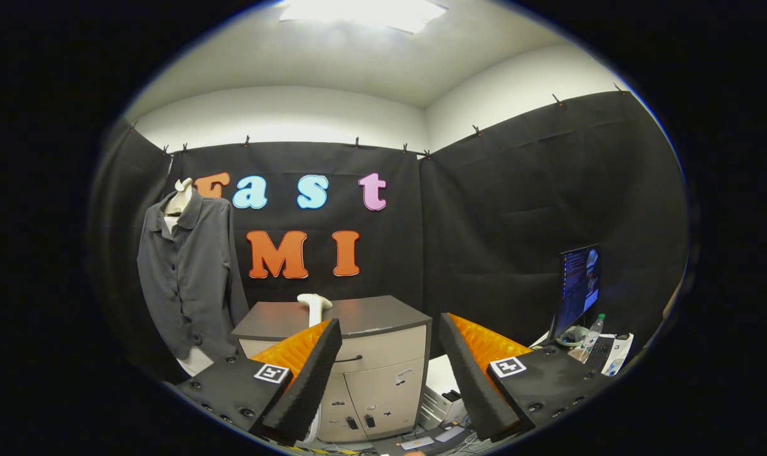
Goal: Iron the clothes twice with a garment steamer, once on the left side and once on the right side.
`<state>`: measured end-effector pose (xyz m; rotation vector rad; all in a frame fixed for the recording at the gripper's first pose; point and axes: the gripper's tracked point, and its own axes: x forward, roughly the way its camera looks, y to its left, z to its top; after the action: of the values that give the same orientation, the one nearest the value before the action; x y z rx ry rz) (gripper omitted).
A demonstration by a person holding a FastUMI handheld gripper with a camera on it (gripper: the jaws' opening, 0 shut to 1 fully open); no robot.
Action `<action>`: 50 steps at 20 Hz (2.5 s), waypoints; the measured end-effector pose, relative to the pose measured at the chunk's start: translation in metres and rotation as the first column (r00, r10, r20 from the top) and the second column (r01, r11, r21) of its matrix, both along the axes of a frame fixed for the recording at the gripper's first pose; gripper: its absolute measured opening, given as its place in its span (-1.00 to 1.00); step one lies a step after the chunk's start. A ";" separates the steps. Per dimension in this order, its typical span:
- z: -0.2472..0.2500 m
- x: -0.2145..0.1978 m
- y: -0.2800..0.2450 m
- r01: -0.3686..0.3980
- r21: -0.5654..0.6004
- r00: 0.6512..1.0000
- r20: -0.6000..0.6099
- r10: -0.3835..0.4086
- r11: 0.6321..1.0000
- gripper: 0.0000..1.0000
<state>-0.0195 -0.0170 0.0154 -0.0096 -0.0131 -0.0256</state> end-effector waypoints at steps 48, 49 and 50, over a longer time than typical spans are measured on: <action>-0.142 0.446 0.194 -0.350 0.210 0.639 -0.660 0.397 0.913 0.98; -0.152 0.449 0.194 -0.347 0.213 0.622 -0.677 0.394 0.913 0.98; -0.157 0.453 0.195 -0.341 0.212 0.608 -0.694 0.387 0.916 0.98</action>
<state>0.4333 0.1776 -0.1419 0.0441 0.8009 0.3997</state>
